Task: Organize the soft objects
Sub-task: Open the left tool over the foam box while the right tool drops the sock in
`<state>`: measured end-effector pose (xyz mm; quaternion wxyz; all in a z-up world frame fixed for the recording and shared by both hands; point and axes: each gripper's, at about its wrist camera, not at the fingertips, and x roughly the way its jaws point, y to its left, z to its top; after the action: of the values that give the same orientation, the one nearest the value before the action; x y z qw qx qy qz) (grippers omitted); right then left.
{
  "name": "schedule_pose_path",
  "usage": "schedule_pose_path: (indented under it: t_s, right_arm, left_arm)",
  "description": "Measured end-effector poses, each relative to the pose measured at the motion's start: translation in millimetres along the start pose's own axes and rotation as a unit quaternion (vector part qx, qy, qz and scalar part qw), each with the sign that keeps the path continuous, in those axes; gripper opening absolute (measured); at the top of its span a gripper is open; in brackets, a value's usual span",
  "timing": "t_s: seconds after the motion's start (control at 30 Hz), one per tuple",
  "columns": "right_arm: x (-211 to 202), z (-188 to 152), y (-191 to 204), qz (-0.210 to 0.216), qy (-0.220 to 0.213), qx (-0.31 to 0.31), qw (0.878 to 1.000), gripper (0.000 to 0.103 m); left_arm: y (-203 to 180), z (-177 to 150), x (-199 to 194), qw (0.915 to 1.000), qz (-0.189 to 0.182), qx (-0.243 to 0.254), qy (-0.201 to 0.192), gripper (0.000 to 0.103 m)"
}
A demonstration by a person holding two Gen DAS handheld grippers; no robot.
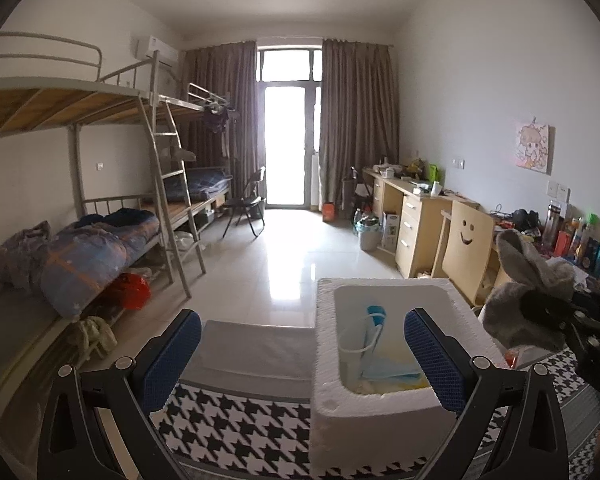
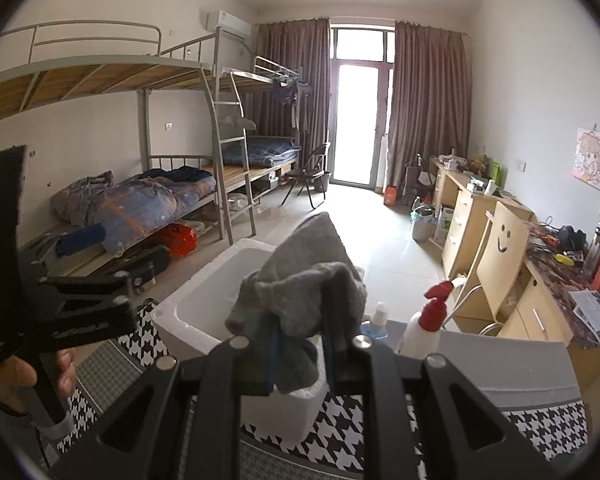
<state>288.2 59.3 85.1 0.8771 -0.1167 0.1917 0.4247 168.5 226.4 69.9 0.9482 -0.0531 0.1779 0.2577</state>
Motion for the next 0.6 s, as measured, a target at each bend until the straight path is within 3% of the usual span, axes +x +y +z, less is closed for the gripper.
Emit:
schedule_pose_path:
  t_s: [0.6]
  right_arm:
    - [49.3, 6.2, 6.4, 0.001, 0.037, 0.004, 0.999, 0.023]
  left_arm:
    - [26.4, -14.7, -17.8, 0.9997, 0.019, -0.013, 0.001, 0.102]
